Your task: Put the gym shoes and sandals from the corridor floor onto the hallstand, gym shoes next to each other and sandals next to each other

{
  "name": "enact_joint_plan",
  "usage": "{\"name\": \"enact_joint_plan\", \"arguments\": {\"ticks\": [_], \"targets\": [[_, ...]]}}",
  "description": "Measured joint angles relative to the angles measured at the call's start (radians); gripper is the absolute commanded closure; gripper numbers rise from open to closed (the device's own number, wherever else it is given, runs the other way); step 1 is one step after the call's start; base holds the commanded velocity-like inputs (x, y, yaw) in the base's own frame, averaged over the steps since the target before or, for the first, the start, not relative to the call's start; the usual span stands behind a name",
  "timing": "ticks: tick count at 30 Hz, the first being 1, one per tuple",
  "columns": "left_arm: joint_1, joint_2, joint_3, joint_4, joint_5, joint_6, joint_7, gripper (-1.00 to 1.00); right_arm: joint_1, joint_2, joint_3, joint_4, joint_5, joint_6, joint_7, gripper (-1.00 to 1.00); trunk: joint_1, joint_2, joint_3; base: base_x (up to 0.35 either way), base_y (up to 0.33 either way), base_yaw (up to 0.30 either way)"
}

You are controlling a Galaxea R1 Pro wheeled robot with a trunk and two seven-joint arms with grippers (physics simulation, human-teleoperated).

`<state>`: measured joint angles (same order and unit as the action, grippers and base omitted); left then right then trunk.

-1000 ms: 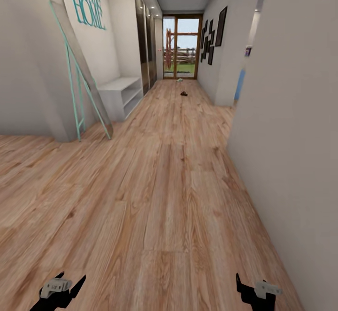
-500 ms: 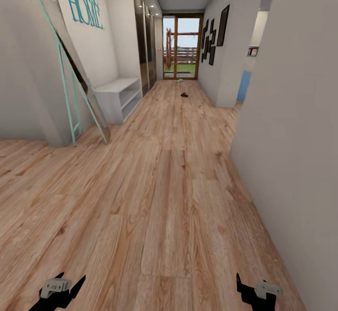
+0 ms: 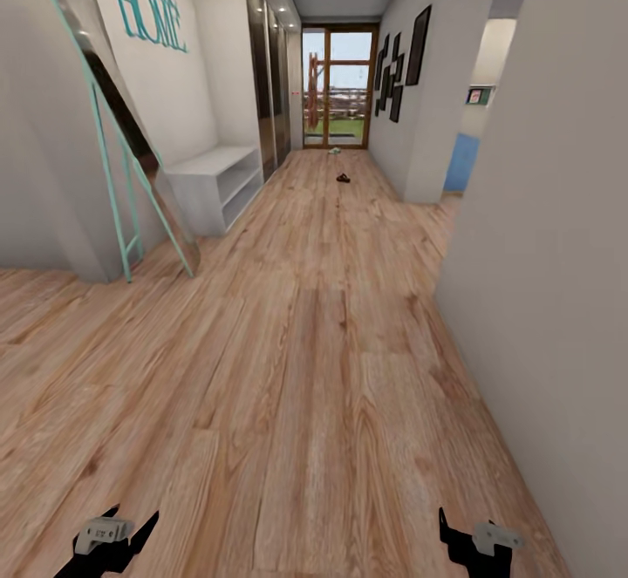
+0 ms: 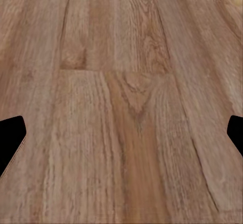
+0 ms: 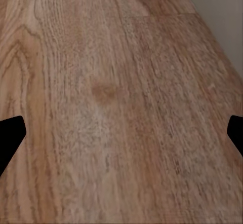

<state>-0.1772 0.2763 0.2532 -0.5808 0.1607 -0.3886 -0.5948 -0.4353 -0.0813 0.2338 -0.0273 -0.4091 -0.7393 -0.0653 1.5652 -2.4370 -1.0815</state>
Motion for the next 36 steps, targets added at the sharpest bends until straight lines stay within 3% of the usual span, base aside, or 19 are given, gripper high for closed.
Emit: {"name": "enact_joint_plan", "arguments": {"ticks": [36], "targets": [[0.0, 0.0, 0.001, 0.001, 0.0, 0.0, 0.0, -1.0, 0.0, 0.0, 0.0, 0.001, 0.0, 0.001, 0.0, -1.0, 0.0, 0.0, 0.0, 0.337, 0.057, 0.0]]}}
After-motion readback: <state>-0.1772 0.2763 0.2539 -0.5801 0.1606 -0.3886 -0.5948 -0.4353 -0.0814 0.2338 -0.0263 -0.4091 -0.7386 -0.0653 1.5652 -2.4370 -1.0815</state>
